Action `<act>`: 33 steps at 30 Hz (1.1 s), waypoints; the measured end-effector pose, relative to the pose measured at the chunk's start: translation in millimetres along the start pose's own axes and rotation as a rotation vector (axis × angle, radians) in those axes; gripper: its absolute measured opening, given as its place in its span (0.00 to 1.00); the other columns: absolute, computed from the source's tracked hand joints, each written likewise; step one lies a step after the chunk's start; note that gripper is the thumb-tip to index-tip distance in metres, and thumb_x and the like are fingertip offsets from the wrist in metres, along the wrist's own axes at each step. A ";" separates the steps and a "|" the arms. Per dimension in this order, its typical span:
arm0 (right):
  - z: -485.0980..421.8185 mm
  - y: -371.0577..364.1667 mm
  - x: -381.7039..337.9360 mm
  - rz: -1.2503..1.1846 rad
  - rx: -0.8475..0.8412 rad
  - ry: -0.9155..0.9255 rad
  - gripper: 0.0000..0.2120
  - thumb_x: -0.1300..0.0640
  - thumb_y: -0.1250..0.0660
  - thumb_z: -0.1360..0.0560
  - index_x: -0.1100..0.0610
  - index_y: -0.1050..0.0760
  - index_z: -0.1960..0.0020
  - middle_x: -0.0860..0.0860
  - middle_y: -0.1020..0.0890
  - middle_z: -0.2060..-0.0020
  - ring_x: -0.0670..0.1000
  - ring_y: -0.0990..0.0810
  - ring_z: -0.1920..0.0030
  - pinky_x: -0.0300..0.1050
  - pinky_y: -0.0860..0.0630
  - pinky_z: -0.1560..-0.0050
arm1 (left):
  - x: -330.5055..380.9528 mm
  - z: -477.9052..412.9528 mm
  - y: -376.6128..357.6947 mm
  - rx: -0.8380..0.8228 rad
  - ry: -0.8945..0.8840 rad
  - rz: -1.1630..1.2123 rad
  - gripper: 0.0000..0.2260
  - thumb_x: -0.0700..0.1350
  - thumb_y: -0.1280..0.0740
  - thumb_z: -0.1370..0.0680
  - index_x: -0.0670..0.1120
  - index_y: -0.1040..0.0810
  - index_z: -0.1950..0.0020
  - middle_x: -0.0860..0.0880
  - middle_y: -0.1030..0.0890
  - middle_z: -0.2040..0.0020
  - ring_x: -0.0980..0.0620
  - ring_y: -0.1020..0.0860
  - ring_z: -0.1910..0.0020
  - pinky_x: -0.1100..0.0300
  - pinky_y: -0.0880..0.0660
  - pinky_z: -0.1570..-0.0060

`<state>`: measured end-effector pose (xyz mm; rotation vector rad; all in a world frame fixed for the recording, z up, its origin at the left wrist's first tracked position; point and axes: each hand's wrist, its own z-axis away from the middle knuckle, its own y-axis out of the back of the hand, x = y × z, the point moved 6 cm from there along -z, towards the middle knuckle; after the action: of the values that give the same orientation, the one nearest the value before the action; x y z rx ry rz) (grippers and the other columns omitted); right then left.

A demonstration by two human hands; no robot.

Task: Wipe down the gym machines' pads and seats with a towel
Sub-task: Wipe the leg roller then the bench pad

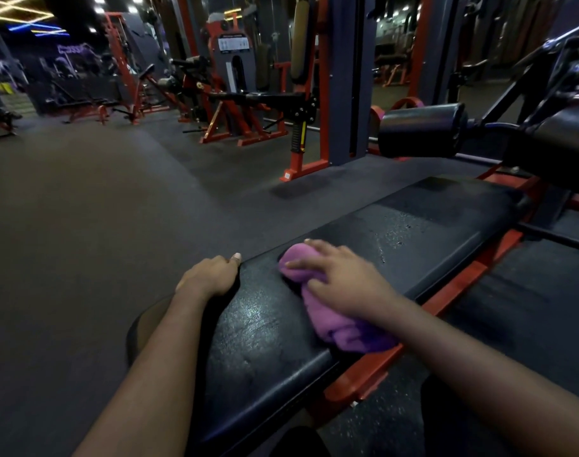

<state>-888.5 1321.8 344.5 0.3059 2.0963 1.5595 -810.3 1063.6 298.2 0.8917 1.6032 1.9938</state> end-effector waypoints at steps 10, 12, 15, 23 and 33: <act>23.7 -6.3 -29.2 0.087 0.125 -0.146 0.21 0.46 0.42 0.23 0.35 0.27 0.31 0.49 0.39 0.20 0.58 0.30 0.33 0.55 0.31 0.35 | -1.6 -13.6 -3.7 -0.096 -0.004 0.061 0.32 0.63 0.53 0.16 0.39 0.32 0.25 0.36 0.33 0.24 0.38 0.34 0.25 0.48 0.36 0.27; 20.8 -1.6 -7.1 0.033 0.103 -0.127 0.23 0.47 0.42 0.23 0.32 0.29 0.30 0.46 0.39 0.20 0.57 0.29 0.33 0.53 0.29 0.34 | 2.3 -16.1 -2.2 -0.149 0.000 0.101 0.33 0.63 0.53 0.16 0.39 0.35 0.23 0.37 0.36 0.22 0.39 0.37 0.23 0.48 0.39 0.25; 8.9 10.7 58.1 0.028 0.114 -0.429 0.22 0.49 0.40 0.22 0.34 0.27 0.31 0.49 0.36 0.21 0.60 0.29 0.32 0.54 0.30 0.33 | 20.0 -15.2 4.0 -0.183 -0.044 0.125 0.34 0.63 0.54 0.15 0.38 0.36 0.21 0.38 0.38 0.21 0.41 0.39 0.22 0.50 0.43 0.23; 33.7 -3.8 -28.3 -0.038 0.112 -0.104 0.24 0.45 0.44 0.27 0.33 0.27 0.32 0.46 0.38 0.21 0.56 0.30 0.33 0.53 0.30 0.34 | 80.4 -27.4 1.4 -0.161 -0.186 0.168 0.32 0.61 0.54 0.15 0.39 0.30 0.25 0.37 0.32 0.24 0.40 0.35 0.24 0.53 0.39 0.25; 21.9 11.0 55.8 0.040 0.174 -0.376 0.23 0.45 0.44 0.25 0.34 0.25 0.32 0.47 0.38 0.20 0.58 0.30 0.33 0.53 0.30 0.32 | 102.3 -42.9 -14.9 -0.172 -0.176 0.139 0.32 0.63 0.55 0.15 0.43 0.36 0.21 0.38 0.37 0.21 0.40 0.38 0.22 0.50 0.43 0.24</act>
<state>-925.7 1369.2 335.6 0.6532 1.9360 1.2276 -913.5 1107.0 300.2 1.1032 1.2844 2.0456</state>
